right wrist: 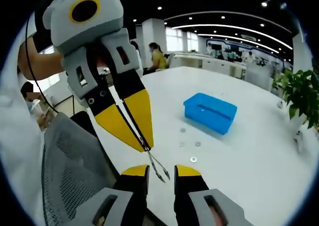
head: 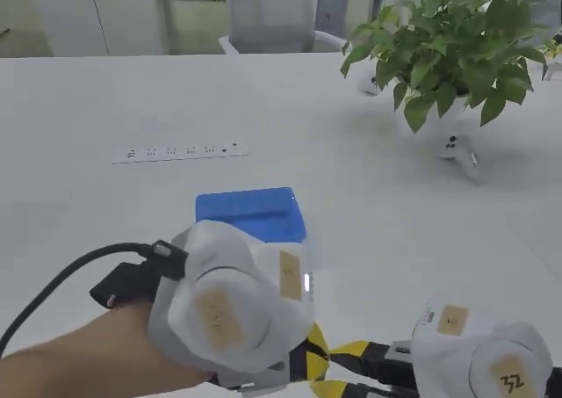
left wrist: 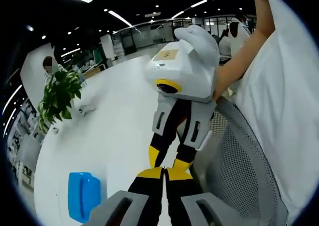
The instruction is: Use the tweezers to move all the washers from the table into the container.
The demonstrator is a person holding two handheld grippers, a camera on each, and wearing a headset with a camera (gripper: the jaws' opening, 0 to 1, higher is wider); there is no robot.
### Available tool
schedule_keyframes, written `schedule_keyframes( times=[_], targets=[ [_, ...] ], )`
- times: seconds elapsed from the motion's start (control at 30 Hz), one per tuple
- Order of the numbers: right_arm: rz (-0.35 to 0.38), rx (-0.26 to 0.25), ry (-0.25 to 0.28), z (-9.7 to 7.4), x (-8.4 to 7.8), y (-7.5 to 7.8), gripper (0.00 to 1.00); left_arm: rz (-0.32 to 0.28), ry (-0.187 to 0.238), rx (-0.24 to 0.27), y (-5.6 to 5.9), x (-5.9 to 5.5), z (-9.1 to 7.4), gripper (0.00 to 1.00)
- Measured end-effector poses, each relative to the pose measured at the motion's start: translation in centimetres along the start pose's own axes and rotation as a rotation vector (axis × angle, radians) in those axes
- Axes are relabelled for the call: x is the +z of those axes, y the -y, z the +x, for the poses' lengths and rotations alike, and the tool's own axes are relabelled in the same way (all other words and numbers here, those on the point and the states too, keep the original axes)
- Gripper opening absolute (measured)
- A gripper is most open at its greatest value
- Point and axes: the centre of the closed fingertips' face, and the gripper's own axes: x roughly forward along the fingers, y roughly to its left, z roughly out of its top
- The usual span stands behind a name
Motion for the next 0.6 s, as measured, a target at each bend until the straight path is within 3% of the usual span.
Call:
schedule_keyframes(
  times=[0.17, 0.4, 0.6],
  targets=[
    [-0.095, -0.003, 0.008, 0.01, 0.21, -0.36, 0.09, 0.013, 0.004, -0.014, 0.3, 0.27, 0.06, 0.0],
    [-0.161, 0.002, -0.021, 0.25, -0.13, -0.78, 0.05, 0.015, 0.007, -0.012, 0.63, 0.45, 0.07, 0.0],
    [-0.166, 0.012, -0.049, 0.29, -0.48, -0.95, 0.03, -0.107, 0.045, 0.056, 0.71, 0.25, 0.14, 0.0]
  ],
)
